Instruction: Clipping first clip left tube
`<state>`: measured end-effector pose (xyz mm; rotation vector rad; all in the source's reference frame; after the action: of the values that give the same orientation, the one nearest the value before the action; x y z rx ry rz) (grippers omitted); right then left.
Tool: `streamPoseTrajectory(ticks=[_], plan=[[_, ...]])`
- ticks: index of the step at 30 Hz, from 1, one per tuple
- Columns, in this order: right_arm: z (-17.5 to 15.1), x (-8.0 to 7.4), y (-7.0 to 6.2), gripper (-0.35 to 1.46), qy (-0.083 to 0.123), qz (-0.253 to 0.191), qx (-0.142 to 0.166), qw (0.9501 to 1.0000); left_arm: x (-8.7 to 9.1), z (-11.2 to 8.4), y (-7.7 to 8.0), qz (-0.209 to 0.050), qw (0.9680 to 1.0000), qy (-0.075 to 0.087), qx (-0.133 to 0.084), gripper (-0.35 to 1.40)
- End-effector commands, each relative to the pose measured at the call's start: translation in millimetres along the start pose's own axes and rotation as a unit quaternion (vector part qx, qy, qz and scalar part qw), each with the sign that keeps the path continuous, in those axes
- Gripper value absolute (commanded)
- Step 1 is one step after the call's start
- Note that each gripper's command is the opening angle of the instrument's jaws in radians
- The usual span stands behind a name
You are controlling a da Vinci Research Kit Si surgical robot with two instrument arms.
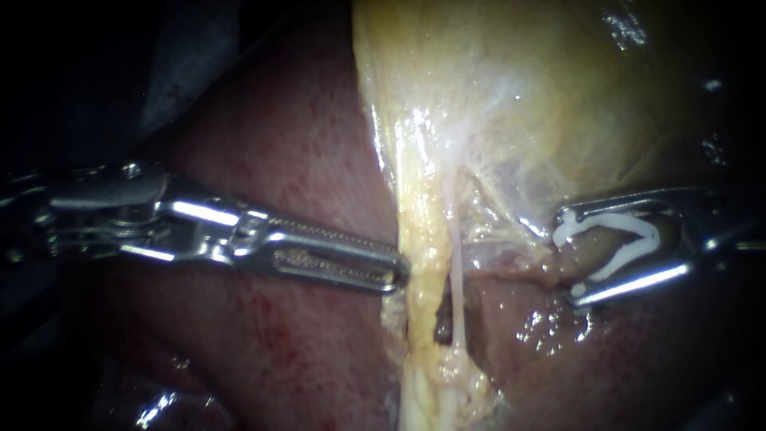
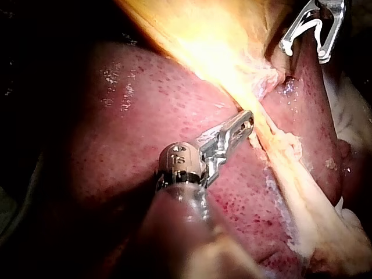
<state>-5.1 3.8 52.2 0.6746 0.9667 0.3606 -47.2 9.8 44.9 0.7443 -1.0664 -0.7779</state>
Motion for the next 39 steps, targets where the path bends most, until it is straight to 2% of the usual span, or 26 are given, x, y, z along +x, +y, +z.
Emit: streamPoseTrajectory(ticks=[1,9,20,26,32,39], plan=[[0.0,0.0,-0.1,0.54,0.0,0.0,0.0,1.0,0.0,-0.1,-0.1,0.0,1.0,-0.001,0.001,-0.35],[1.0,0.3,-0.7,0.54,0.0,0.001,-0.002,1.0,0.0,-1.0,-1.5,-0.001,1.0,-0.003,0.005,-0.35],[4.1,0.1,-2.3,0.55,0.001,-0.002,-0.011,0.9999,0.6,-4.2,-3.2,-0.001,0.9999,-0.003,0.015,-0.35],[7.4,-1.4,-2.7,0.56,-0.001,-0.008,-0.013,0.9999,0.2,-4.7,-4.2,-0.002,0.9998,-0.005,0.017,-0.35],[10.6,-3.4,-3.1,0.57,-0.009,-0.021,-0.001,0.9997,0.2,-4.7,-4.9,-0.002,0.9998,-0.006,0.018,-0.35],[13.2,-4.9,-3.2,0.57,-0.016,-0.017,0.012,0.9996,0.2,-4.8,-5.2,-0.002,0.9998,-0.008,0.019,-0.35]])
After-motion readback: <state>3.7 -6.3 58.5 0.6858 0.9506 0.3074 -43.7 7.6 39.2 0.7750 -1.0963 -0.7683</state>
